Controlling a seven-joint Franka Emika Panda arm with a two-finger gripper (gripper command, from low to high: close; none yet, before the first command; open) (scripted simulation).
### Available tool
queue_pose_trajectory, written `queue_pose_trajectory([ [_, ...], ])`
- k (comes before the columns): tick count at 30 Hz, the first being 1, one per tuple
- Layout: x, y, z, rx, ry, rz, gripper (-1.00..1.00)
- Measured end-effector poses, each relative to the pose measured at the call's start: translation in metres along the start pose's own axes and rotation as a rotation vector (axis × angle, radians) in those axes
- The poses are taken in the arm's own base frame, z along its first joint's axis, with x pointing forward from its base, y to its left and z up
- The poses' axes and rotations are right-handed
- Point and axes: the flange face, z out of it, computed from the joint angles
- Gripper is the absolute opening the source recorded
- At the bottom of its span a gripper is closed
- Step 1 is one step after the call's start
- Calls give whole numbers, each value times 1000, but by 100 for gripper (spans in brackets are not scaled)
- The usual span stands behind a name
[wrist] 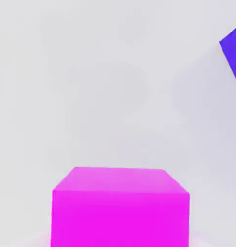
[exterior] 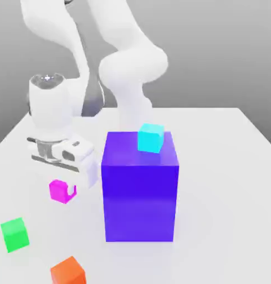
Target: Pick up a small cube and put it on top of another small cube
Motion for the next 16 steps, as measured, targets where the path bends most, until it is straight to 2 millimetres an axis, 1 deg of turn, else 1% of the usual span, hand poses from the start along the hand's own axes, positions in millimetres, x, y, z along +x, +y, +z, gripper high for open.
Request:
queue_pose_trajectory([
  [5, -56, 24, -22, -1, -6, 61, -100],
  [8, -86, 35, -28, 3, 21, 103, -100],
  [9, -91, 36, -21, 3, 27, 110, -100],
  [10, -93, 37, -9, 3, 30, 114, -100],
  [12, -94, 38, 20, 4, 32, 116, -100],
  [13, -93, 38, 29, 4, 33, 116, 100],
  [16, -93, 38, 29, 4, 33, 116, 100],
])
